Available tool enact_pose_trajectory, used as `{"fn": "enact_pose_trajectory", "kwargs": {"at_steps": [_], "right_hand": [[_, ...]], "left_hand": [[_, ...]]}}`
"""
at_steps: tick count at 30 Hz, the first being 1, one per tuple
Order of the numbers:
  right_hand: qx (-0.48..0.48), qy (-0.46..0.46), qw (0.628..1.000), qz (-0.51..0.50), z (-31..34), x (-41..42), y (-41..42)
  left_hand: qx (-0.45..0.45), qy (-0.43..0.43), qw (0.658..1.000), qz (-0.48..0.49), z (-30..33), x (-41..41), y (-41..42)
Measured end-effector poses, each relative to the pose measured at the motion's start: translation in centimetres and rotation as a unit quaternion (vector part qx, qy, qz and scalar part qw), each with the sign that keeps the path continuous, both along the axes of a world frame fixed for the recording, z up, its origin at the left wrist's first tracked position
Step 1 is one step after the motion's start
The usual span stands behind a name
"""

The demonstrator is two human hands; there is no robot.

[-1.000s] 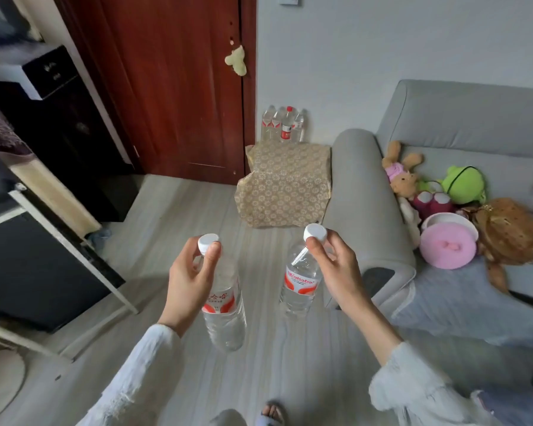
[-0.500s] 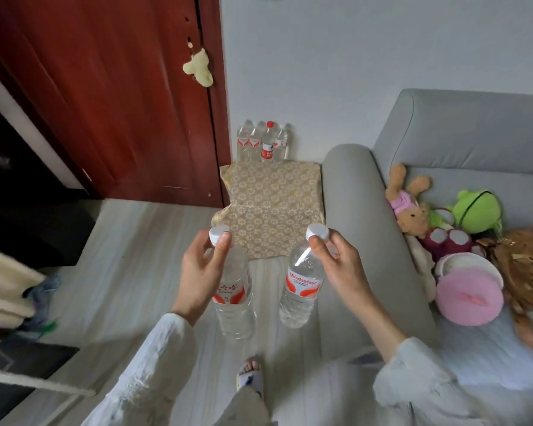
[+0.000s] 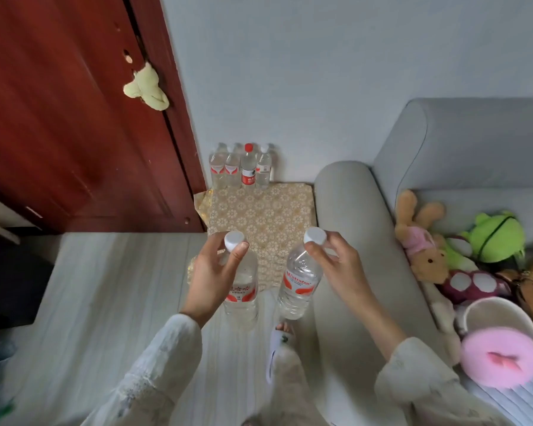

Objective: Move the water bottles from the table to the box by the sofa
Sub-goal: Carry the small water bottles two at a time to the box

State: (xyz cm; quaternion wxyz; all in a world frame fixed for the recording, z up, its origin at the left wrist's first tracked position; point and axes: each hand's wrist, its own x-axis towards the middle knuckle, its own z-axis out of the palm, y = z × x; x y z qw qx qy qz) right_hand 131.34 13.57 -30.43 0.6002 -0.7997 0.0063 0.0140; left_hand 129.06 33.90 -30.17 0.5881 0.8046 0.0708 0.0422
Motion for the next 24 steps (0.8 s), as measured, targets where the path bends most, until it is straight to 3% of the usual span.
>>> {"fn": "enact_pose_trajectory", "kwargs": {"at_steps": [12, 16, 24], "right_hand": [[-0.099, 0.008, 0.994, 0.055, -3.1, 22.4, -2.2], [-0.166, 0.026, 0.983, 0.068, -4.8, 28.6, -2.9], [-0.176, 0.105, 0.978, 0.05, -10.0, 39.4, -2.4]], "left_hand": [[0.091, 0.079, 0.993, 0.011, -2.8, 22.9, -1.7], [0.108, 0.113, 0.987, -0.036, -5.1, 29.2, -2.5], [0.139, 0.157, 0.972, -0.104, -10.6, 41.1, -3.4]]}}
